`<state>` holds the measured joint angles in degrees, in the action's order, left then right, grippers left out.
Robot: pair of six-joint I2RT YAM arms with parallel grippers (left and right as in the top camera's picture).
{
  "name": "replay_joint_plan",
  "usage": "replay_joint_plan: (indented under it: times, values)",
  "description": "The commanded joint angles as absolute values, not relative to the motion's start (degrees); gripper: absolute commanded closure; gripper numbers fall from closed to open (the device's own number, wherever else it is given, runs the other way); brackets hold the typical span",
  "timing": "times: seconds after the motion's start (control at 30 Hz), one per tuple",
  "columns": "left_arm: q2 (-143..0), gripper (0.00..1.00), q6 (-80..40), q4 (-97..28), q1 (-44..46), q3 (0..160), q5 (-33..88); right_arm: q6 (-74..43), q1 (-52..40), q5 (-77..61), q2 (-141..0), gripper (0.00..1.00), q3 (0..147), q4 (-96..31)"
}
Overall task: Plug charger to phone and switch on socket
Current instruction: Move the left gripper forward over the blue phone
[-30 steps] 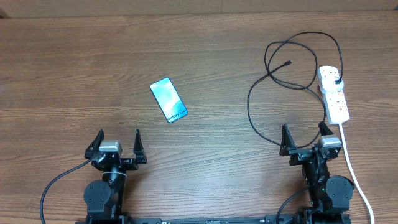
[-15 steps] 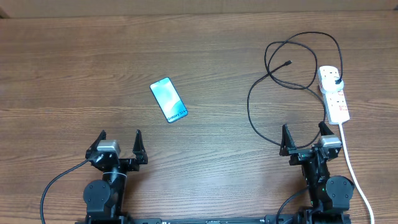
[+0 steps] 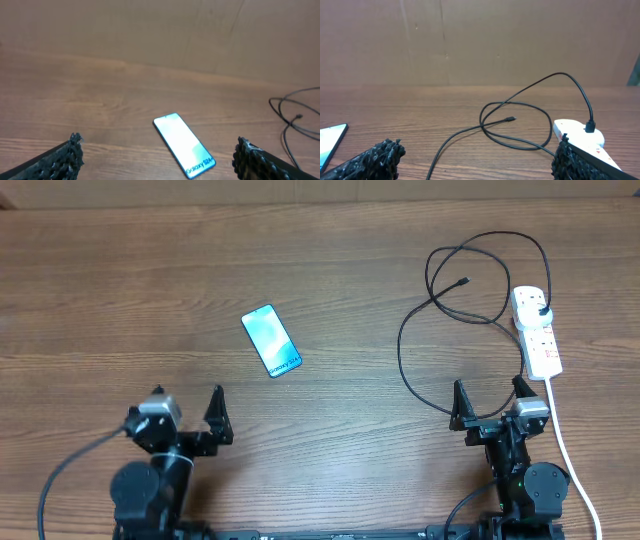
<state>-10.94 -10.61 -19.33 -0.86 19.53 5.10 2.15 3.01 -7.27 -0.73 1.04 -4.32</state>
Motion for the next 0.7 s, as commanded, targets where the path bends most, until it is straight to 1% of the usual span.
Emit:
replay_joint_plan:
  times: [0.0,0.13,0.23,0.37,0.53,0.67]
  values:
    - [-18.92,0.0,-11.38,-20.1,-1.08,25.71,7.49,2.44,3.01,-7.57,-0.23,0.0,0.43,-3.99]
    - [-26.85,0.0,-11.38,-23.9,-1.08,32.69,8.64,2.44,3.01,-7.57,-0.23,0.0,0.43,-3.99]
    - [-34.3,0.0,-11.35,-30.65,-1.08,40.71,8.64,2.44,3.01,-7.57,-0.23,0.0,0.43,-3.99]
    - [-40.71,0.0,-11.38,-36.69,-1.04,47.79,9.34,2.44,3.01,-7.57,-0.23,0.0,0.43,-3.99]
    - [-45.54,0.0,-11.38,-36.91,-1.06,51.24,18.37,2.44,3.01,-7.57,-0.23,0.0,0.43,-3.99]
    - [-47.94,0.0,-12.53,-37.45,-1.06,51.22,21.91,2.44,3.01,-7.6,-0.23,0.0,0.43,-3.99]
